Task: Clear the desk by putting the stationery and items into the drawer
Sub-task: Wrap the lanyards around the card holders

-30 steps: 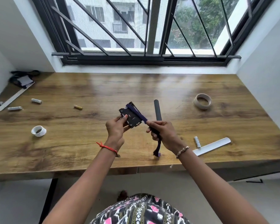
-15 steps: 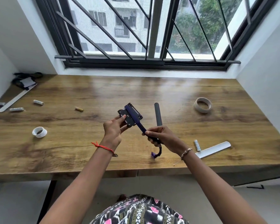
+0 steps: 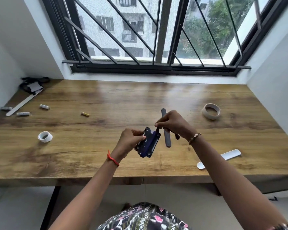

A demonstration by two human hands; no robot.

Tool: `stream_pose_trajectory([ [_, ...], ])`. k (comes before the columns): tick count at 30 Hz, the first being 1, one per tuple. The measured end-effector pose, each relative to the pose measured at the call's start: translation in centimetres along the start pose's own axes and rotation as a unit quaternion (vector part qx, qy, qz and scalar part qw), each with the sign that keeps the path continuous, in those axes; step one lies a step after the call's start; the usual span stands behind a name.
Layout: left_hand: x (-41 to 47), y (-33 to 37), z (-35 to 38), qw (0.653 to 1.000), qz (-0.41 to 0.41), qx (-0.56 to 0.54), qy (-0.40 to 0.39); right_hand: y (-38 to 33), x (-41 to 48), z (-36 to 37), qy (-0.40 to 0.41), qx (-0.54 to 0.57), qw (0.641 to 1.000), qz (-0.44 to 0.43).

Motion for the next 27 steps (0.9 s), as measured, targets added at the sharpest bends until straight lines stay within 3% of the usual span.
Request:
stream_pose_trajectory([
  [3, 0.3, -0.1, 0.1, 0.996, 0.012, 0.013, 0.086, -0.6, -0.7, 1.3, -0.013, 0.035, 0.999, -0.013],
  [6, 0.6, -0.1, -0.1, 0.988, -0.016, -0.046, 0.146, 0.0, -1.2, 3.1, 0.014, 0.056, 0.998, -0.021],
  [11, 0.7, -0.5, 0.4, 0.978, -0.059, -0.146, 0.135, 1.0, -1.8, 5.7, 0.086, 0.013, 0.995, -0.057],
  [17, 1.1, -1.3, 1.4, 0.946, -0.127, -0.272, 0.124, 0.5, -2.5, 7.3, 0.137, -0.085, 0.970, -0.182],
  [27, 1.1, -1.8, 2.0, 0.916, -0.108, -0.360, 0.139, 1.2, -1.3, 8.6, 0.216, -0.200, 0.944, -0.149],
])
Point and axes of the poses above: each hand's wrist, its own x-axis towards the middle knuckle, its own z-axis out of the palm, y = z × x, the point moved 1 cm from there along x, towards the middle knuckle, and after that the axes turned 2 degrees about -z, right-handed, at the moved point
